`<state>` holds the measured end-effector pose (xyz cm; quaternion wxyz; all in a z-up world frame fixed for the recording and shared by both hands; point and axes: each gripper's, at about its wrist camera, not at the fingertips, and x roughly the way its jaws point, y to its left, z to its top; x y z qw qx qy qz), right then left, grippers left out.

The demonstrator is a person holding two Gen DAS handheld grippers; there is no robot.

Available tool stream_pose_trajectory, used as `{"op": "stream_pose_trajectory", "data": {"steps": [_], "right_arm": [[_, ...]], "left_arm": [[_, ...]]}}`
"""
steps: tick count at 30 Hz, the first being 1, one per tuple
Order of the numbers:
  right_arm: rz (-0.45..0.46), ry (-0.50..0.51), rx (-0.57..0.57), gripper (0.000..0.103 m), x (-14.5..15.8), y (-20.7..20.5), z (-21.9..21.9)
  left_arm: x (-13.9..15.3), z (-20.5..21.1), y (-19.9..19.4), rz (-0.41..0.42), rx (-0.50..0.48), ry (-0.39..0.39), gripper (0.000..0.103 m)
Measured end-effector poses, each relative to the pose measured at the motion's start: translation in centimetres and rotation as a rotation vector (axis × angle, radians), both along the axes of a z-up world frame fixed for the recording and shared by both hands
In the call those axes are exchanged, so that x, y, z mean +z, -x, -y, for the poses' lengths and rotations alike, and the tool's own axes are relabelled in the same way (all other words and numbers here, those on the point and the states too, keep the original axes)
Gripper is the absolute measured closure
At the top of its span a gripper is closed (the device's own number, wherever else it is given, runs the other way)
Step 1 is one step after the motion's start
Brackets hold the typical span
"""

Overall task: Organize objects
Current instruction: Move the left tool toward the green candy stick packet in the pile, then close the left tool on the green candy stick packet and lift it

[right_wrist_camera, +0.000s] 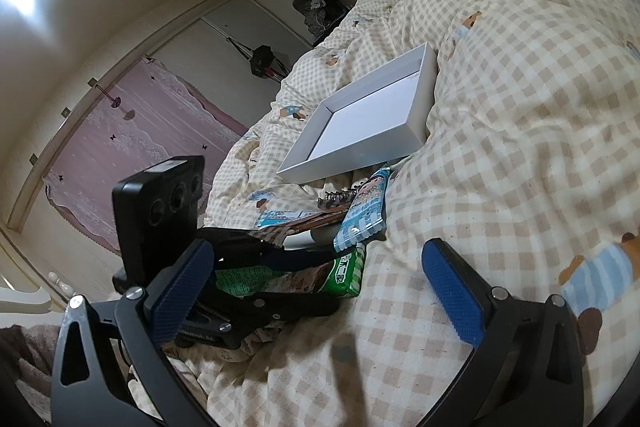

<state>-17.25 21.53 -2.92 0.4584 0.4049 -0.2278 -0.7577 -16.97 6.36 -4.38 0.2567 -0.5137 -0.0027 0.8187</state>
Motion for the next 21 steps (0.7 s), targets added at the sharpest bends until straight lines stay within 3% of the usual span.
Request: {"op": "stream_pose_trajectory", "data": {"steps": [5,17,21], "right_arm": [[0.000,0.001,0.000,0.000,0.0,0.0,0.0],[0.000,0.001,0.000,0.000,0.0,0.0,0.0],[0.000,0.001,0.000,0.000,-0.1,0.0,0.0]], "left_arm": [[1.2,0.1,-0.8,0.015,0.044,-0.011,0.073],[4.0,3.0,-4.2,-0.087,0.200,-0.028,0.072],[4.2,3.9,-5.2,-0.119,0.269,0.001,0.071]]}}
